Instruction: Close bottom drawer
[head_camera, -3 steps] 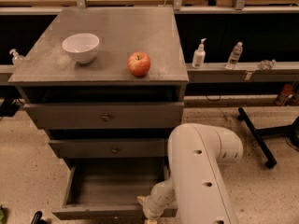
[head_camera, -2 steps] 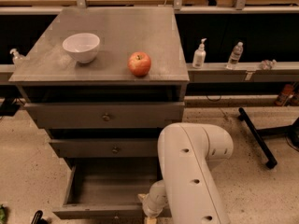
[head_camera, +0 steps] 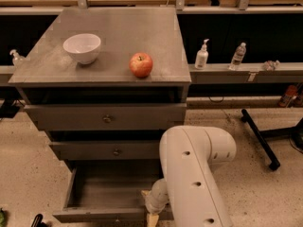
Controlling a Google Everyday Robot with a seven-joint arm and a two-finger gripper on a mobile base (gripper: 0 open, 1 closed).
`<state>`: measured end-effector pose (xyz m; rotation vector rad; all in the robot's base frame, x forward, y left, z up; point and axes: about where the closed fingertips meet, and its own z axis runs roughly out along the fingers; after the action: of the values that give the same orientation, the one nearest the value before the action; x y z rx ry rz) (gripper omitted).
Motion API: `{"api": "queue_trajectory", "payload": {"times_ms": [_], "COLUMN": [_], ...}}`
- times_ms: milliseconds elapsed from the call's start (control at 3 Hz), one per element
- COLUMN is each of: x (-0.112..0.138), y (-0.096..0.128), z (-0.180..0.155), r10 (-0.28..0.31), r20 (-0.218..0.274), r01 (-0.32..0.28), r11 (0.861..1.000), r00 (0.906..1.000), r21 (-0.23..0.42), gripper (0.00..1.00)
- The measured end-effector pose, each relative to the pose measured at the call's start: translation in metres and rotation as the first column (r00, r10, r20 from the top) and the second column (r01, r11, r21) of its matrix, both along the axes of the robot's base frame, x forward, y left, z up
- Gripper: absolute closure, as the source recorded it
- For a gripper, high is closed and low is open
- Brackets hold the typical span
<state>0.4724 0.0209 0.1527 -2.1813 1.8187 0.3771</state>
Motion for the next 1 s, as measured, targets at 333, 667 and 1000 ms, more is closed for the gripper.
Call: {"api": "queue_trajectory", "payload": {"times_ms": [333, 667, 1000], "x": [0.019, 0.032, 0.031], "y": [-0.008, -0.010, -0.010], "z": [0.000, -0.005, -0.002], "r10": [-0.030, -0.042, -0.042], "r20": [0.021, 0.035, 0.035], "r01": [0.029, 0.040, 0.040], "r11": [0.999, 0.997, 0.997], "r00": [0.9993, 0.9985, 0.9985], "r21": [0.042, 0.059, 0.059], "gripper": [0.00, 0.00, 0.24]}}
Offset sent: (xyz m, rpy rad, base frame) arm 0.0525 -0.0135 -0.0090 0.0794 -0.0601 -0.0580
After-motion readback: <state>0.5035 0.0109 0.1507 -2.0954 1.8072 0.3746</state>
